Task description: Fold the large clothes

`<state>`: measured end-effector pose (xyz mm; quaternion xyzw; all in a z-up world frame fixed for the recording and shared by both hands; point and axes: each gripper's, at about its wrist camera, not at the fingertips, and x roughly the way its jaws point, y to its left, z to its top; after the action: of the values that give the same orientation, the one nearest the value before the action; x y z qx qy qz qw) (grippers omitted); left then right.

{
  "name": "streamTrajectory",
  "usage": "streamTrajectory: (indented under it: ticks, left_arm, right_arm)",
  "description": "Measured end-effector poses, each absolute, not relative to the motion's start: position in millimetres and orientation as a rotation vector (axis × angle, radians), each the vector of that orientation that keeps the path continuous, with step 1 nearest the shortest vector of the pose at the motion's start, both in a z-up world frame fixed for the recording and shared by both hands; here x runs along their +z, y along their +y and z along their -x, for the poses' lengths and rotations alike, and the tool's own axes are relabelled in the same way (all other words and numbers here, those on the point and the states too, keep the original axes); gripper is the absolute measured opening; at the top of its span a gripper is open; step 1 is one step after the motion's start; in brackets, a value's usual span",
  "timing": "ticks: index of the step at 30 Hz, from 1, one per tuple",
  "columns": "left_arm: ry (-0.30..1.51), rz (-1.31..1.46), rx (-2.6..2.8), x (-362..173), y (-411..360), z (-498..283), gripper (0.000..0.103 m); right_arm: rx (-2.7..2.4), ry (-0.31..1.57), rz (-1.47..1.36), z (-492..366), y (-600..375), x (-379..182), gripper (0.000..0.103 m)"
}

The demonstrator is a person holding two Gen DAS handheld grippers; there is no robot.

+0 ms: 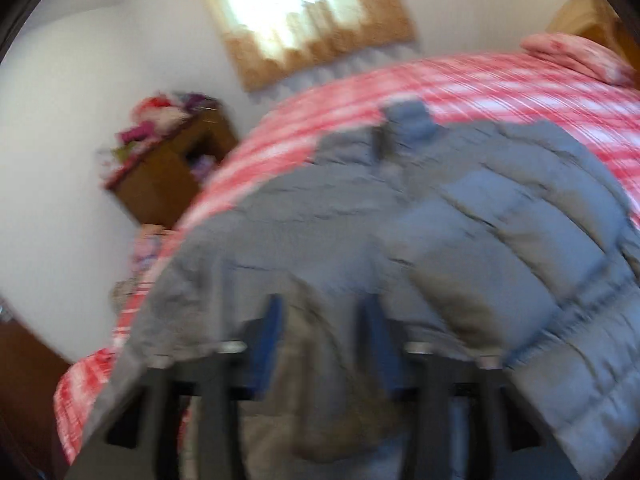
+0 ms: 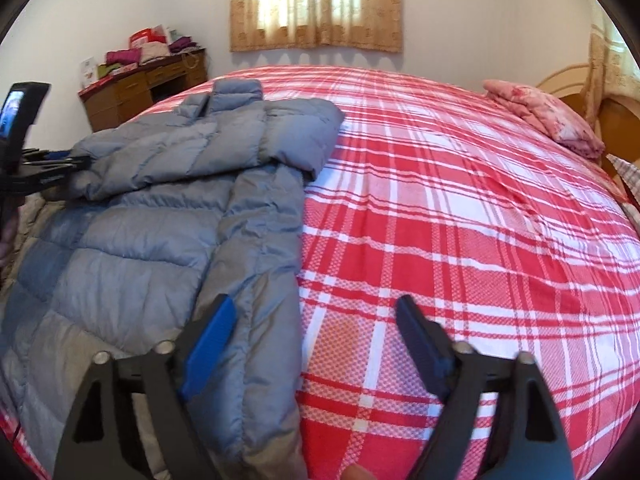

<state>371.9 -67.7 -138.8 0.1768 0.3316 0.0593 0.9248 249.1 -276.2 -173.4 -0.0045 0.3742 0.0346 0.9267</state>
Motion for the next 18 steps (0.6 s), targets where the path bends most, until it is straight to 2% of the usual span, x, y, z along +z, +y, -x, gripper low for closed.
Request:
streamTrajectory:
  ticks: [1,2,5,7,11,18]
  left_arm:
    - [0.642,-0.332,0.161,-131,-59,-369,0.085]
    - [0.616,-0.315,0.19,-127,-51,-366,0.091]
    - [0.576,-0.301,0.269,-116,-38,-371,0.091]
    - [0.579,-0.256,0.246,-107,-39,-380,0.091]
    - [0.585,-0.236,0.204,-103,-70,-394,0.092]
    - [0.594,-0.434,0.294,-160,-110,-438,0.092]
  right_arm:
    - [0.08,0.757,-0.005,-247,-284,-164,0.077]
    - [0.08,0.746,-0.012,-245,-290,-158,0.077]
    - [0.06,0.722,-0.029,-252,-310,-138,0.075]
    - [0.031,0.72,-0.027,-276,-321,-123,0.062]
    - [-0.01,0.706,-0.077,-342,-331,-106,0.054]
    - [0.042,0.737,-0.109,-440,-292,-133,0.049]
